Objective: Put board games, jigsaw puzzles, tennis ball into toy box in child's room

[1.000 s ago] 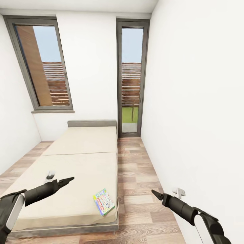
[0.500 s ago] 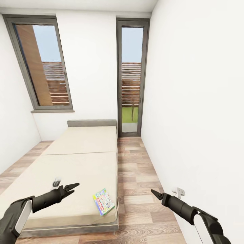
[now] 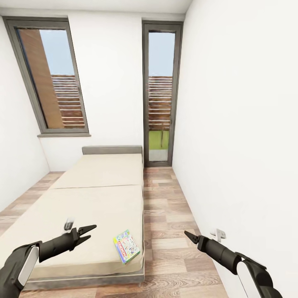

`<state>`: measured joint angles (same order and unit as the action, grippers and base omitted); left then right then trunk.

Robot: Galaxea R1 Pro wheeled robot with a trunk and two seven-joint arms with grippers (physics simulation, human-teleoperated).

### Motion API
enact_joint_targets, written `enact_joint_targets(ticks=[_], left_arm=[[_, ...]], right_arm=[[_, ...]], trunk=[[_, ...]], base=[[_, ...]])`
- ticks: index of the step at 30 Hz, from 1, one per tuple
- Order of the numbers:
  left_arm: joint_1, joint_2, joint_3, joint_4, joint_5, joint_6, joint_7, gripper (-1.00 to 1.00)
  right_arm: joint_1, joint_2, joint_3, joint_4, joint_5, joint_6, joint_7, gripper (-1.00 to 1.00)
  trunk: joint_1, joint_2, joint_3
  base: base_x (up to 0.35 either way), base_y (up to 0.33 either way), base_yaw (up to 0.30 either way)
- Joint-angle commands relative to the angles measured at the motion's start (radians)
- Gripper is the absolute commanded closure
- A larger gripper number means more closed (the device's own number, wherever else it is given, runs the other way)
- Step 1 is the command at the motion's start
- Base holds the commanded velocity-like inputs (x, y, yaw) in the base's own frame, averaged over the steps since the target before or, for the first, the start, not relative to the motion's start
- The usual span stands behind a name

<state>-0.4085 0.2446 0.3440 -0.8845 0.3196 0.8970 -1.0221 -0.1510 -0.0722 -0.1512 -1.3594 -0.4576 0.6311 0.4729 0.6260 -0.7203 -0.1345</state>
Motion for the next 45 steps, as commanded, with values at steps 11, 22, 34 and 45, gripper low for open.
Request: enact_joint_targets(ticks=[11,22,34,45], left_arm=[[-0.002,0.0,0.003,0.005,0.001,0.037,-0.004,-1.0],[-0.015,-0.003,0.001,0.082,0.001,0.035,0.006,-1.0],[-0.049,-0.02,0.0,0.19,-0.001,0.024,0.01,-1.0],[-0.05,-0.04,-0.002,0.196,-0.004,0.0,0.01,-1.0]], right_arm=[[-0.001,-0.002,-0.002,-0.001,-0.01,0.019,0.004,-1.0],[-0.002,-0.008,-0.002,-0.001,-0.01,0.037,0.007,-1.0],[-0.003,-0.002,-0.001,0.0,-0.01,0.053,0.008,-1.0],[-0.003,-0.003,0.001,-0.009,-0.01,0.068,0.007,-1.0]], trunk=[[0.043,-0.079,-0.036],[0.085,-0.156,-0.071],[0.131,-0.24,-0.108],[0.173,-0.317,-0.143]], base=[[0.0,0.0,0.0],[0.0,0.0,0.0],[0.0,0.0,0.0],[0.0,0.0,0.0]])
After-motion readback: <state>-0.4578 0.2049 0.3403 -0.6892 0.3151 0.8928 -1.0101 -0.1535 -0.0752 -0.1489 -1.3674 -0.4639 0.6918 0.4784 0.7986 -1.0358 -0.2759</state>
